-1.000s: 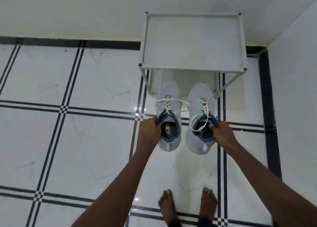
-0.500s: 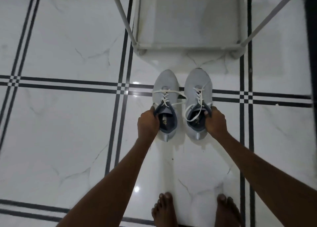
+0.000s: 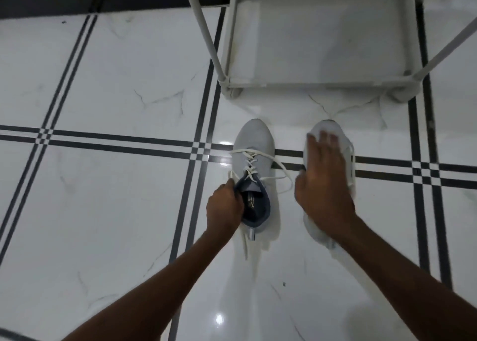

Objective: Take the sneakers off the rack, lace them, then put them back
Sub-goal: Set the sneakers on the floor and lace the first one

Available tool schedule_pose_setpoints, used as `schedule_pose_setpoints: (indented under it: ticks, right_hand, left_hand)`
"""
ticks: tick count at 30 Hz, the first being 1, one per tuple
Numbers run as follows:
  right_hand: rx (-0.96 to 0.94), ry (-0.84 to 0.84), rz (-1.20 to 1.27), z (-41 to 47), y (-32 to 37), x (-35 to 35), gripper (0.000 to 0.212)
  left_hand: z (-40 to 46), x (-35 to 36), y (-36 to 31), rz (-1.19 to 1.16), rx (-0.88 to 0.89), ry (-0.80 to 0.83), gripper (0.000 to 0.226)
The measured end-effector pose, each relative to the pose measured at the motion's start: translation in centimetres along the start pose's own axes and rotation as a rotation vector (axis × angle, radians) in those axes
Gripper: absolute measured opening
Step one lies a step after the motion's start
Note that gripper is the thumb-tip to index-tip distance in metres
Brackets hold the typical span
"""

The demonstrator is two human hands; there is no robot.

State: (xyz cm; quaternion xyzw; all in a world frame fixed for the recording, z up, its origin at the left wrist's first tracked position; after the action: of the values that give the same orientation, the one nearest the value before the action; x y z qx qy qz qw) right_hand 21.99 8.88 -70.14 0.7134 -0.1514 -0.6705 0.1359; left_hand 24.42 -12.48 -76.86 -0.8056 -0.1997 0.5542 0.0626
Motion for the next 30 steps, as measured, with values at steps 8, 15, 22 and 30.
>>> schedule_pose_setpoints:
  ticks: [8, 15, 22, 30]
  right_hand:
    - [-0.335, 0.311, 0.026, 2.8, 4.7, 7.1, 0.02]
    - [-0.14, 0.679, 0.261, 6.1, 4.8, 7.2, 0.023]
    - [0.032, 1.071, 0.242, 4.7, 3.4, 7.1, 0.037]
    - [-0.289, 0.815, 0.037, 4.8, 3.6, 9.5, 0.04]
  left_hand:
    - [4.5, -4.9, -1.7, 0.08, 0.35, 0.019, 0.036]
    - [6.2, -4.6, -1.6, 0.103, 0.367, 0.296, 0.023]
    - [6.4, -6.3, -2.1, 0.203, 0.264, 0.46, 0.021]
    - [5.6, -3.6, -0.3, 0.267, 0.309, 0.409, 0.029]
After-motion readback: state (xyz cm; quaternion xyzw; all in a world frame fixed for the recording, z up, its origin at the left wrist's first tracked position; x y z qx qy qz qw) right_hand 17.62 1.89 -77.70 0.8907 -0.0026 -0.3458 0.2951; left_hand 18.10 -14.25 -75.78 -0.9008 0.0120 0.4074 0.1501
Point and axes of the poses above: each hand's wrist, its own z-axis towards the middle knuckle, its own x-axis out of the palm, y = z × x, the point moved 8 cm from there along z, towards the middle knuckle, and after that the axes turned 3 degrees about y, right-handed, at the moved point
